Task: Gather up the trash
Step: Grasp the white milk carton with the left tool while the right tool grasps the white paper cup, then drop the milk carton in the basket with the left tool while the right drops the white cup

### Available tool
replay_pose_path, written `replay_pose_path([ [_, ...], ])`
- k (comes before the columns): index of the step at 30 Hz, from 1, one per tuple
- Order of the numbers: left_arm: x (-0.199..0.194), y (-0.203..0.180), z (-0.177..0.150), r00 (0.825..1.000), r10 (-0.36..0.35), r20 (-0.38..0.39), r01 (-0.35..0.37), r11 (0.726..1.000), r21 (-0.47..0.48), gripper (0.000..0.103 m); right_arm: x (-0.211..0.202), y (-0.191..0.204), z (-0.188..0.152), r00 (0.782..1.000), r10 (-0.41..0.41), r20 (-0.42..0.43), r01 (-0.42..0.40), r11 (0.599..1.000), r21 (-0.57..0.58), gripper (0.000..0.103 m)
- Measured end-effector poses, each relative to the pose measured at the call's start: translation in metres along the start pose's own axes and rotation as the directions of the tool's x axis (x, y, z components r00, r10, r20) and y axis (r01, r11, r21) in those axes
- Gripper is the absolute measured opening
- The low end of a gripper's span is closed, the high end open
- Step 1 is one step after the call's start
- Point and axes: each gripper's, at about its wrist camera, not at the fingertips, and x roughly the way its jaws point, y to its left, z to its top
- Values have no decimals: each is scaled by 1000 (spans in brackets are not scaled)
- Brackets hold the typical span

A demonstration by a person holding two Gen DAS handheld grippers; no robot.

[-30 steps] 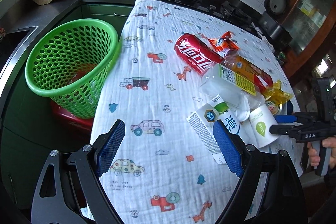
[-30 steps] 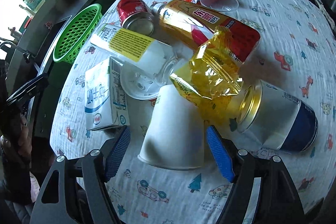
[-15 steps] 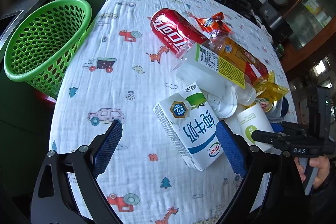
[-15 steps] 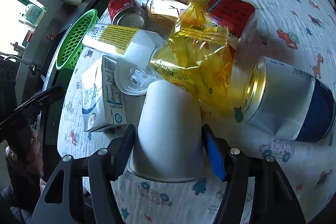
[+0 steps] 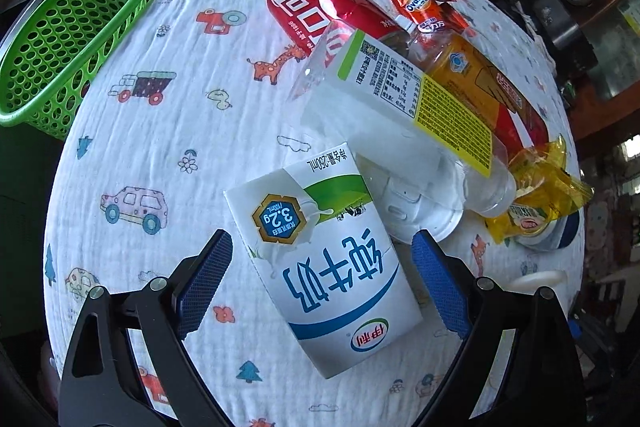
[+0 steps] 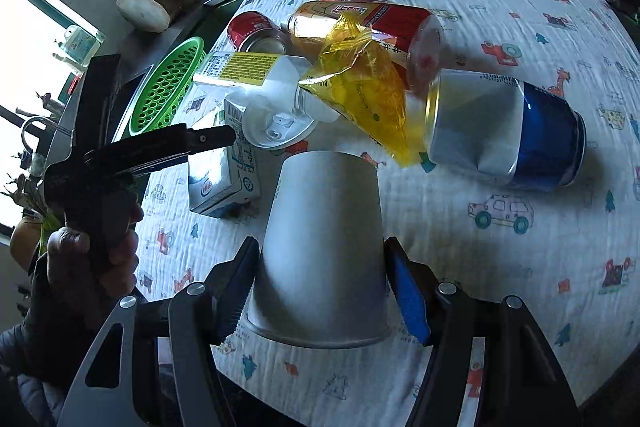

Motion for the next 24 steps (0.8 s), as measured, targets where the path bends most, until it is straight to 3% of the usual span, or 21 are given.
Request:
replay_pose_path([
  [6,13,3,2,1000,21,-22,-22,999,-24,88,-3,-5,-9,1000,-5,0,5,1000,20,62],
  [8,14,4,2,1000,-9,-29,9,999,-31,81,-2,-6,-10,1000,-10,-4,10,1000,21,62],
  [12,9,2,1,1000,-3,-14,3,1000,-8,79,1,-2,-7,1000,-10,-11,10,1000,12,62],
  [24,-44,49,-2,995,-79,65,79,997,9,74,16,40,16,999,30,-24,-32,997,-74,62],
])
